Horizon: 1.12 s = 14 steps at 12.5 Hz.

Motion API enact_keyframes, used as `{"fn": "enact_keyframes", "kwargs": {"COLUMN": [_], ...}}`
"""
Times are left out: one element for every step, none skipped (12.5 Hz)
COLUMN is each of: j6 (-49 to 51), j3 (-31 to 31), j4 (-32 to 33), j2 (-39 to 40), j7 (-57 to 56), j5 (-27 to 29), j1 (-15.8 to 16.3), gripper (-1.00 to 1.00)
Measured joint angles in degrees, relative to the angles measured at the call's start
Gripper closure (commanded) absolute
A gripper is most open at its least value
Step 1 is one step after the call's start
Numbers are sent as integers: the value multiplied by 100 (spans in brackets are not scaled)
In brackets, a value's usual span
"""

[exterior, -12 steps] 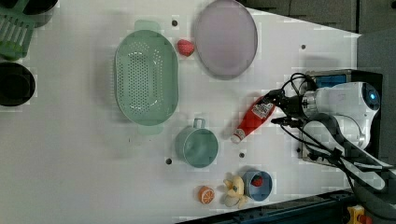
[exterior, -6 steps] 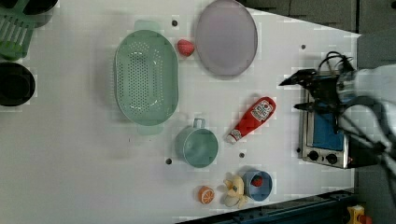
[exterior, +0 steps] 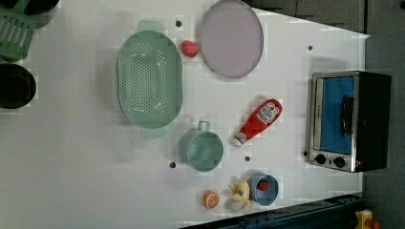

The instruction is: Pick Ketchup from oven and place it on table.

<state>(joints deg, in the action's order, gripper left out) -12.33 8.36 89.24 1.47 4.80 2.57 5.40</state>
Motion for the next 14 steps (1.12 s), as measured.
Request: {"fn": "enact_keyframes", "kwargs": {"j6": [101, 106, 384, 440, 437, 409, 462, 546, 475, 480, 433, 394, 415, 325], "j3": [77, 115, 200, 17, 157, 43, 16, 155, 118, 116, 88, 31, 71, 96], "j4": [11, 56, 78, 78, 123, 218, 224, 190, 145, 185, 185, 168, 173, 196], "j2": [94, 167, 342, 622, 801, 807, 808, 770, 715, 663, 639, 628, 616, 619], "j7": [0, 0, 12, 11, 11, 6, 6, 6, 22, 22, 22, 22, 22, 23], "j5": [0, -2, -106, -136, -124, -56, -85, -84, -186, -92, -168, -130, -192, -180], "j1": [1, 0, 32, -162, -4, -13, 21, 176, 165, 156, 140, 101, 143, 147], "gripper": [-100, -100, -100, -100, -100, -100, -100, -100, -100, -100, -100, -100, -100, -100]}}
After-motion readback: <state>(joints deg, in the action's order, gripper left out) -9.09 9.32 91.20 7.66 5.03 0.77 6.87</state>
